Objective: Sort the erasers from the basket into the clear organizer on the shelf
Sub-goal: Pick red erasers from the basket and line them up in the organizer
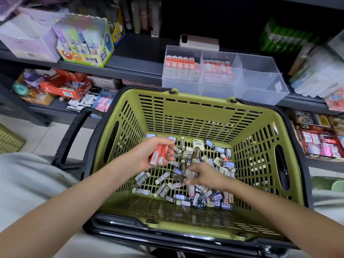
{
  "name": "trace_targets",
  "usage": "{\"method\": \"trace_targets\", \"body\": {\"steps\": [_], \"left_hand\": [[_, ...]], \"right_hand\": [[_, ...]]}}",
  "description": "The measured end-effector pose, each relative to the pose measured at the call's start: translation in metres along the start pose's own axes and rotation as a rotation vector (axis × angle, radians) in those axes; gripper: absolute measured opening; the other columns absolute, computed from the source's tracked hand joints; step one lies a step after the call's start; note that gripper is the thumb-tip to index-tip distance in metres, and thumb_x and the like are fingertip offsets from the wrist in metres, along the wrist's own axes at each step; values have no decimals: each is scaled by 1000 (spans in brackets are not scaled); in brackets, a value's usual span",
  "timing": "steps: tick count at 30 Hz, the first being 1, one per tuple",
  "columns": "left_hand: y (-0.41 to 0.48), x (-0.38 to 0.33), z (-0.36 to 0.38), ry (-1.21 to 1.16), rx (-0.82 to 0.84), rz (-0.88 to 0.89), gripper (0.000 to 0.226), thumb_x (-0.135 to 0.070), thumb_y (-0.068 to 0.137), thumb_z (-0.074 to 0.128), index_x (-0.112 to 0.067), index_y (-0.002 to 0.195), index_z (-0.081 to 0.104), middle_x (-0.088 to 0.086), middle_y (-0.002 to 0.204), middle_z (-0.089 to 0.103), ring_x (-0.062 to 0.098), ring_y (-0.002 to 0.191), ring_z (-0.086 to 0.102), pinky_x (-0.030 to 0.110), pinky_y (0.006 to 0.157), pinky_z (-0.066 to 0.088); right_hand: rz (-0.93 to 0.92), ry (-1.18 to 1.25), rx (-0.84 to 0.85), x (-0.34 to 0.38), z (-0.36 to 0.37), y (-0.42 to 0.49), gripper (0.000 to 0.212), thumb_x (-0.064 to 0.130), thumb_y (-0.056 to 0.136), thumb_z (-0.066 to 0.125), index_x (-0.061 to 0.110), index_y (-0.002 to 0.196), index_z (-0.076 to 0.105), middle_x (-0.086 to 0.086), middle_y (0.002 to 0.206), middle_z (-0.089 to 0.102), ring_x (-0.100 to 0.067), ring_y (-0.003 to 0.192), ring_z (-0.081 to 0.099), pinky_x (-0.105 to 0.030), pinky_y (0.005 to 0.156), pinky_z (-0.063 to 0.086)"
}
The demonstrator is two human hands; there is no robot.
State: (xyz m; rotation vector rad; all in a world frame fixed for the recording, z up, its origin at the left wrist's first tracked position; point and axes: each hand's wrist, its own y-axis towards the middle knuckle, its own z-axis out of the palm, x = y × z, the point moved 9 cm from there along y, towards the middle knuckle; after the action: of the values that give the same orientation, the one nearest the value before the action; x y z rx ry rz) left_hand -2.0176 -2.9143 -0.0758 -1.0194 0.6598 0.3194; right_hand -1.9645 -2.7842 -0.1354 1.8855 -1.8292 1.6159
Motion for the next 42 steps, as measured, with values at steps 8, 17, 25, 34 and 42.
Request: {"method": "trace_targets", "body": {"steps": [8, 17, 25, 34, 42], "left_hand": [[20, 1, 40, 258, 50, 88, 41, -42, 75, 67, -12, 102, 59, 2, 70, 69, 15, 59, 64, 21, 43, 46], [46, 16, 61, -78, 202, -34, 59, -23, 70, 78, -13, 124, 55, 7, 73, 63, 17, 51, 58, 22, 40, 46], [55, 12, 34, -162, 92, -33, 30, -4, 66, 68, -5, 95, 60, 9, 71, 64, 18, 54, 63, 26, 47, 53], [56, 39, 39, 284, 18, -43, 54, -29, 52, 82, -22, 101, 60, 4, 98, 66, 15, 85, 63, 34, 90, 44], [58, 41, 47, 474, 30, 92, 36, -39, 60, 83, -24, 87, 64, -16, 80, 72, -4, 76, 65, 15, 64, 45]], "right_hand": [[-5, 1045, -98, 41, -61, -21, 23, 5, 67, 67, -1, 89, 67, -11, 76, 70, -13, 63, 66, -19, 56, 55], [302, 683, -227, -38, -76, -37, 25, 12, 88, 58, -2, 109, 57, -14, 94, 67, -20, 78, 67, -24, 69, 57], [552, -135, -206, -92, -39, -31, 23, 21, 93, 54, 1, 89, 65, -8, 74, 61, -15, 52, 50, -28, 61, 53], [477, 40, -294, -92, -30, -25, 25, 22, 82, 70, 9, 103, 71, 3, 107, 68, -4, 67, 58, -16, 64, 50], [163, 954, -43, -16, -51, -25, 18, 6, 71, 70, 5, 89, 71, -10, 79, 71, -17, 69, 68, -21, 64, 55]]}}
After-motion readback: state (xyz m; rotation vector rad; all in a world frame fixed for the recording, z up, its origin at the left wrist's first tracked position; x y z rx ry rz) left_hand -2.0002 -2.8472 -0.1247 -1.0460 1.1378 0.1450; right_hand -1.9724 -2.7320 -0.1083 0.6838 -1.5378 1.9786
